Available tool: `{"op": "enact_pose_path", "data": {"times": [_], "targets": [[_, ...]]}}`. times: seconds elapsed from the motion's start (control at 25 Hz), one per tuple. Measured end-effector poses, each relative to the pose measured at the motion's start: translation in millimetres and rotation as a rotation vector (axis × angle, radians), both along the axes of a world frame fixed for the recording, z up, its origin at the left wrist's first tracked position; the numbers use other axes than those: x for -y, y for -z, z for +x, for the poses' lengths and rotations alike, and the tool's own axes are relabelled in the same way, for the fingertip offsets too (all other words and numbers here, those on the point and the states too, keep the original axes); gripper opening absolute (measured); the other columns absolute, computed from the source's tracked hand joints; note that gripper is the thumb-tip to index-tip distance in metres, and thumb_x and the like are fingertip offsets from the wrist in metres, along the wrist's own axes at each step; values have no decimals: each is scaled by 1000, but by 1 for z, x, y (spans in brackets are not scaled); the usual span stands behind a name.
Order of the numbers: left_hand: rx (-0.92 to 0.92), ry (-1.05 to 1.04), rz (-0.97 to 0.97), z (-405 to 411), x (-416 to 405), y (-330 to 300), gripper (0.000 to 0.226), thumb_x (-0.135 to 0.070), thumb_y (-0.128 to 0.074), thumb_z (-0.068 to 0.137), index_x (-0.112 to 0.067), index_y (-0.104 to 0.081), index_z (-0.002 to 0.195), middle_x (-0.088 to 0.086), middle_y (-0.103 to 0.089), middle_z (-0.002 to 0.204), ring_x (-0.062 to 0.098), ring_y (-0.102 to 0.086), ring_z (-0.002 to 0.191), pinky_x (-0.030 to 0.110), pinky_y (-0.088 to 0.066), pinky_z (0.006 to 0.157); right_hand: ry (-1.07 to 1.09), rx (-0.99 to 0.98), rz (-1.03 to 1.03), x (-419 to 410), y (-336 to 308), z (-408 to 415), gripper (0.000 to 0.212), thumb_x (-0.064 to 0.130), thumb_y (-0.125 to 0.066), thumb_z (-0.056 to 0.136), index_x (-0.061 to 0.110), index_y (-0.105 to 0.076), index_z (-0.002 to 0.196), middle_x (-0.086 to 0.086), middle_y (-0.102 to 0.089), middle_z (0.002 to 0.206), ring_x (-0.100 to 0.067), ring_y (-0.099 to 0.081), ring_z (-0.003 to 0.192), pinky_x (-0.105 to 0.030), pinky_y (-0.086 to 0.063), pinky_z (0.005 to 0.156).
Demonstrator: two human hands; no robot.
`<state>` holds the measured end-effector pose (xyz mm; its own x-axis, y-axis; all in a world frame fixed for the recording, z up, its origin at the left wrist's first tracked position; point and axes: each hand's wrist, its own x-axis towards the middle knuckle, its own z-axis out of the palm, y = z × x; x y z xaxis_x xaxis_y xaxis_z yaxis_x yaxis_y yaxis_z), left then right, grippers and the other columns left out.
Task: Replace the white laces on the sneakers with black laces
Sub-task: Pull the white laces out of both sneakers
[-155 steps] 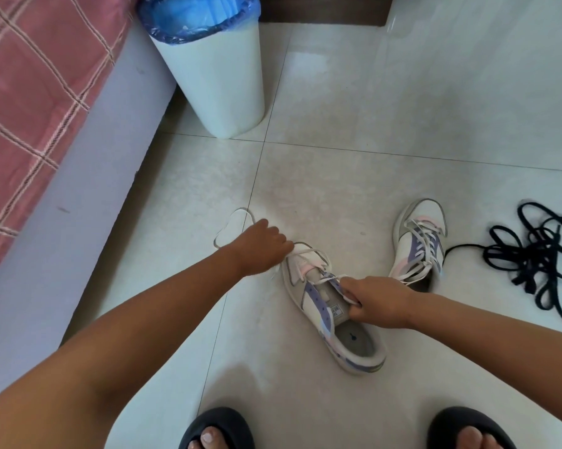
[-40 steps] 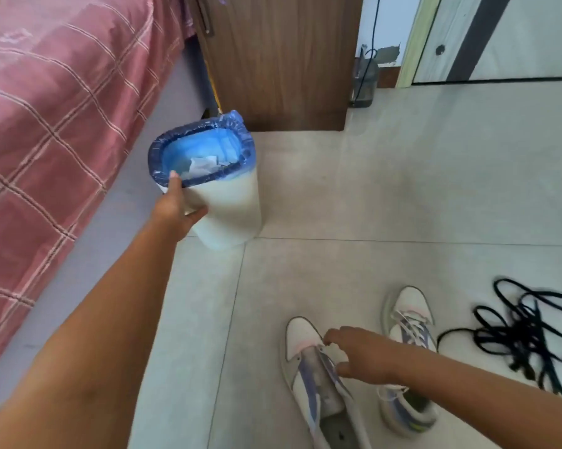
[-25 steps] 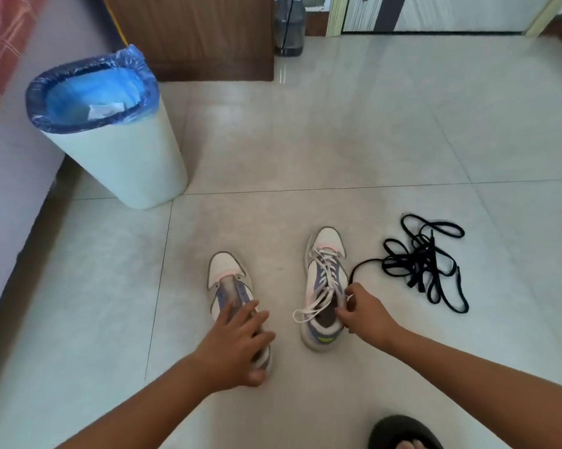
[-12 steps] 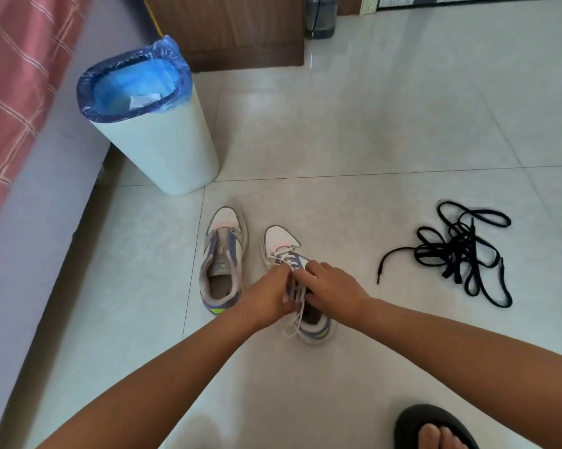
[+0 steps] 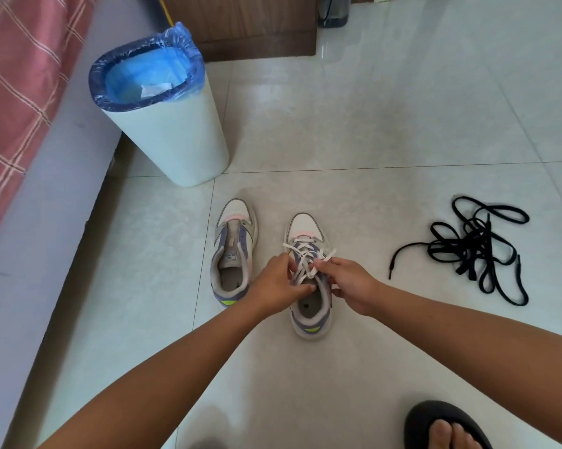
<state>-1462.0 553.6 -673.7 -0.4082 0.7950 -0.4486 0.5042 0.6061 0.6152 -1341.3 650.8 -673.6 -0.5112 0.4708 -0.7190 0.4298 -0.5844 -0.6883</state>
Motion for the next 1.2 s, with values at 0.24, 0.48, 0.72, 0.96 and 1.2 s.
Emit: {"op": "enact_pose_path", "data": {"times": [0.24, 0.48, 0.72, 0.96, 1.2], "targets": [[-203, 69, 67, 1, -8, -6, 20, -24, -59, 91, -7, -64, 99, 9, -62, 98, 21, -56, 89, 27, -36, 70, -77, 13, 33, -5, 6, 4, 15, 26, -56, 93, 14, -65, 98, -4, -63, 91, -14, -53, 75, -24, -40, 67], [180, -256, 205, -9, -13, -25, 19, -22, -52, 96, -12, -66, 86, 1, -64, 72, 10, -58, 64, 23, -48, 64, -345, -10, 154, -13, -1, 7, 15, 25, -61, 90, 21, -58, 105, 1, -58, 86, -9, -54, 74, -15, -43, 63], [566, -398, 333, -19, -48, -56, 23, -11, -51, 96, -5, -60, 76, 12, -60, 69, 12, -61, 51, 21, -54, 53, -747, 80, 698, -18, 6, 1, 49, 27, -71, 82, 23, -49, 126, 5, -43, 89, -12, -41, 82, -20, -35, 73], [769, -455, 639, -28, -77, -109, 29, -8, -45, 98, -3, -55, 71, 8, -59, 61, 12, -58, 51, 22, -53, 56, -648, 33, 787, -14, 26, -1, 20, 13, -69, 77, 13, -62, 96, -6, -54, 99, -24, -53, 87, -38, -49, 82], [1069, -510, 1072, -71, -111, -197, 28, -9, -40, 100, -3, -52, 76, 5, -60, 57, 10, -61, 52, 21, -55, 59, -581, -5, 608, -12, 21, 4, 17, 11, -69, 81, 21, -58, 89, -1, -42, 77, -14, -39, 68, -21, -34, 62]]}}
